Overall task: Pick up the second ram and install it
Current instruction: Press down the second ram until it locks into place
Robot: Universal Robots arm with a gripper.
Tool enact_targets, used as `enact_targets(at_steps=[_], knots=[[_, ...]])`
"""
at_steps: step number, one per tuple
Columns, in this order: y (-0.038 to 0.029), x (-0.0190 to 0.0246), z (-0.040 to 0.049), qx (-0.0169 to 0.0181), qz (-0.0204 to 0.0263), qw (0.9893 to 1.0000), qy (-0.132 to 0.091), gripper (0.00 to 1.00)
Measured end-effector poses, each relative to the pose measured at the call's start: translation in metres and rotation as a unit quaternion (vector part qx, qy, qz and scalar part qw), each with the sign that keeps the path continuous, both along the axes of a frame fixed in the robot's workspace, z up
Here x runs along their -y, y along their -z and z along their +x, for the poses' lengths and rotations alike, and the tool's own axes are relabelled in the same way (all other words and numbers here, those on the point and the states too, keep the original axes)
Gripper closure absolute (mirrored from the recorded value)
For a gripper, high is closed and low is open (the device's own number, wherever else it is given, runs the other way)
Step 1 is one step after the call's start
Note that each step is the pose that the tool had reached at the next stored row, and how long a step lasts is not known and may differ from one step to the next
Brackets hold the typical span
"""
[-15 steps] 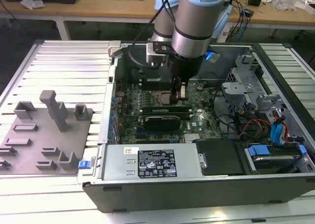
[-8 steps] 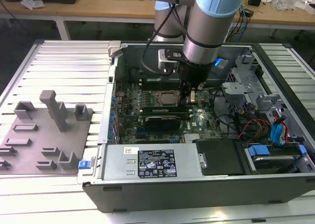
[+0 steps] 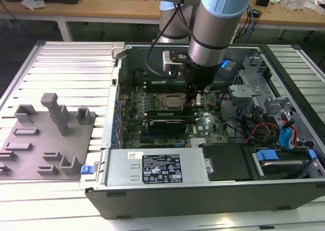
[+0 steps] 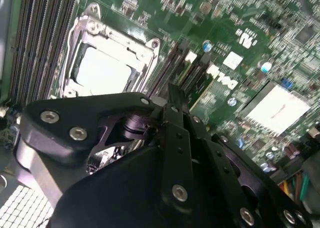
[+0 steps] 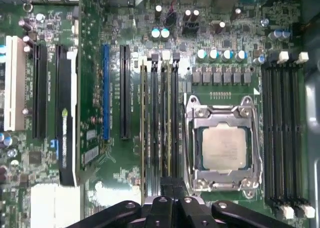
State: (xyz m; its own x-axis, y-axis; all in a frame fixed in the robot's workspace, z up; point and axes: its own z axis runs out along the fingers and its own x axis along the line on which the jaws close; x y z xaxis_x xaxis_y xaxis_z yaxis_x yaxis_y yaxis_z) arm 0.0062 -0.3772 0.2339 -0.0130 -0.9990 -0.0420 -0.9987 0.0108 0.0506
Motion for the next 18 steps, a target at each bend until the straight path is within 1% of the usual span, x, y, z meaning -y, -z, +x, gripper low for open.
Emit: enact_targets(at_steps=[1, 3, 5, 6, 7, 8, 11, 12, 13, 14, 15, 17, 18], knots=[[-0.0001, 0.0000, -0.0077, 0.0015, -0.0001, 1.0000, 0.000, 0.89], [-0.0001, -0.0001, -0.0229, 0.0034, 0.0000, 1.0000, 0.000, 0.89], [0.0000, 0.0000, -0.0465, 0.0060, -0.0001, 1.0000, 0.000, 0.89], [0.0000, 0.0000, -0.0602, 0.0073, -0.0001, 1.0000, 0.000, 0.89], [0.0006, -0.0001, -0.0663, 0.0078, 0.0000, 1.0000, 0.000, 0.89], [0.0017, 0.0000, -0.0678, 0.0078, -0.0002, 1.0000, 0.000, 0.89], [0.0063, 0.0000, -0.0684, 0.0076, -0.0002, 1.0000, 0.000, 0.89], [0.0066, 0.0000, -0.0684, 0.0077, 0.0000, 1.0000, 0.000, 0.89], [0.0053, -0.0001, -0.0683, 0.0080, 0.0006, 1.0000, 0.000, 0.89], [0.0012, -0.0001, -0.0676, 0.0080, 0.0014, 1.0000, 0.000, 0.89], [-0.0007, 0.0000, -0.0656, 0.0078, 0.0014, 1.0000, 0.000, 0.89], [-0.0021, -0.0001, -0.0597, 0.0077, 0.0017, 1.0000, 0.000, 0.89], [-0.0028, 0.0000, -0.0522, 0.0070, 0.0019, 1.0000, 0.000, 0.89]])
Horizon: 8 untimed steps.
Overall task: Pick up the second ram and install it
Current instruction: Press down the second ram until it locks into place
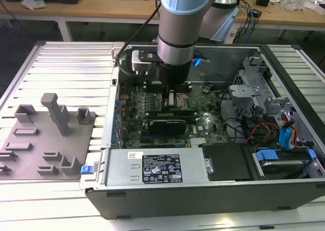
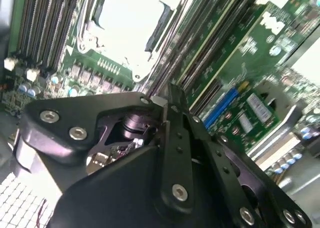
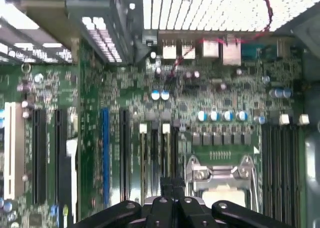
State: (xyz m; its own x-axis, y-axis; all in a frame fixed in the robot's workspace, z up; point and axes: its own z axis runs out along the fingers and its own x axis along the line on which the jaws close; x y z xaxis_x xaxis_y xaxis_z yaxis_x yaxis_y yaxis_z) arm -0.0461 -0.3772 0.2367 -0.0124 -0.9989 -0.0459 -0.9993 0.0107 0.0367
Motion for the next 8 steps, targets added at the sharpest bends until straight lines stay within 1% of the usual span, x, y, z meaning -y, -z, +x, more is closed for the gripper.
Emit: enact_targets(at_steps=[1, 2, 3, 5, 8], knots=[[-0.0008, 0.0000, 0.0069, -0.0005, 0.0002, 1.0000, 0.000, 0.89], [-0.0020, 0.0000, 0.0118, -0.0006, 0.0004, 1.0000, 0.000, 0.89], [-0.0043, 0.0000, 0.0151, -0.0007, 0.0005, 1.0000, 0.000, 0.89], [-0.0114, -0.0001, 0.0170, -0.0007, 0.0004, 1.0000, 0.000, 0.89], [-0.0347, -0.0002, 0.0181, -0.0006, 0.0004, 1.0000, 0.000, 0.89]])
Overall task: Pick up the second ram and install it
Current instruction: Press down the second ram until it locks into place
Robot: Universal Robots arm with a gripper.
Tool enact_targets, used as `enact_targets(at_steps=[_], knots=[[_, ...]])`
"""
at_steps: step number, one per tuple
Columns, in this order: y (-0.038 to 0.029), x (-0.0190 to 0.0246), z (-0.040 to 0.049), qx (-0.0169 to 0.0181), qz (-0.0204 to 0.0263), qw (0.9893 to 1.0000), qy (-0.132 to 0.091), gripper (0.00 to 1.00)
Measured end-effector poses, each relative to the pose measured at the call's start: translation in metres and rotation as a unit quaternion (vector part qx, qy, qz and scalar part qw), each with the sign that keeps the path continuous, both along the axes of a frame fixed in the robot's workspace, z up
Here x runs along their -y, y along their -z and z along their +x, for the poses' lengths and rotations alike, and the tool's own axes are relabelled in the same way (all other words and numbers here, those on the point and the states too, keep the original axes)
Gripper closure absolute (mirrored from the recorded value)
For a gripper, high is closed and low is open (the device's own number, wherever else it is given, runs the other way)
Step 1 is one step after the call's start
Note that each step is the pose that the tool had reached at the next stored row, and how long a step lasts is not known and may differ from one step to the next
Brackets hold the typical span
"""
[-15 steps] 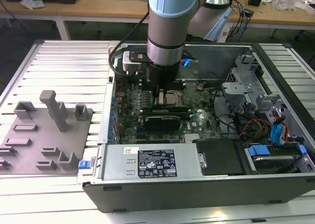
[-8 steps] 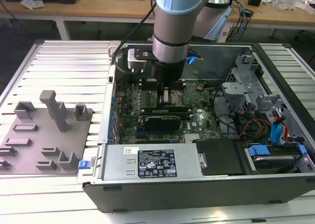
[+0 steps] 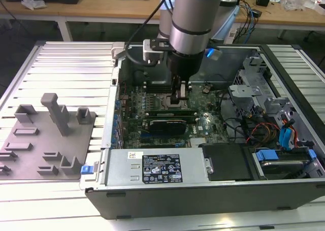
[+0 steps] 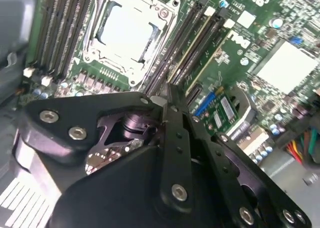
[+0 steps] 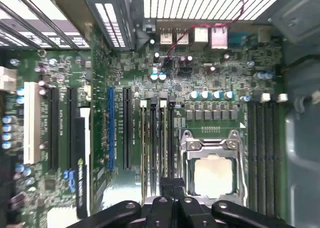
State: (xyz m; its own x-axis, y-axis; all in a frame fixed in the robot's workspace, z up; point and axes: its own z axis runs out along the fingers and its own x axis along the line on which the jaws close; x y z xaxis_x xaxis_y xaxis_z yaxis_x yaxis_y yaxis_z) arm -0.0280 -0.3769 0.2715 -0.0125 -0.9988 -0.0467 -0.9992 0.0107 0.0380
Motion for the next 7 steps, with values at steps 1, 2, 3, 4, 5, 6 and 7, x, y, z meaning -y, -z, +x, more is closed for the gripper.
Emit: enact_targets(at_steps=[1, 2, 3, 4, 5, 6, 7], knots=[[-0.0015, 0.0000, 0.0001, 0.0000, 0.0000, 1.0000, 0.000, 0.89], [-0.0014, 0.0000, 0.0001, 0.0000, 0.0001, 1.0000, 0.000, 0.89], [-0.0015, 0.0000, 0.0001, 0.0000, 0.0001, 1.0000, 0.000, 0.89], [-0.0015, 0.0000, 0.0000, 0.0000, 0.0001, 1.0000, 0.000, 0.89], [-0.0015, 0.0000, 0.0001, 0.0000, 0.0001, 1.0000, 0.000, 0.89], [-0.0015, 0.0000, 0.0001, 0.0000, 0.0002, 1.0000, 0.000, 0.89], [-0.0015, 0.0000, 0.0001, 0.0000, 0.0002, 1.0000, 0.000, 0.89]])
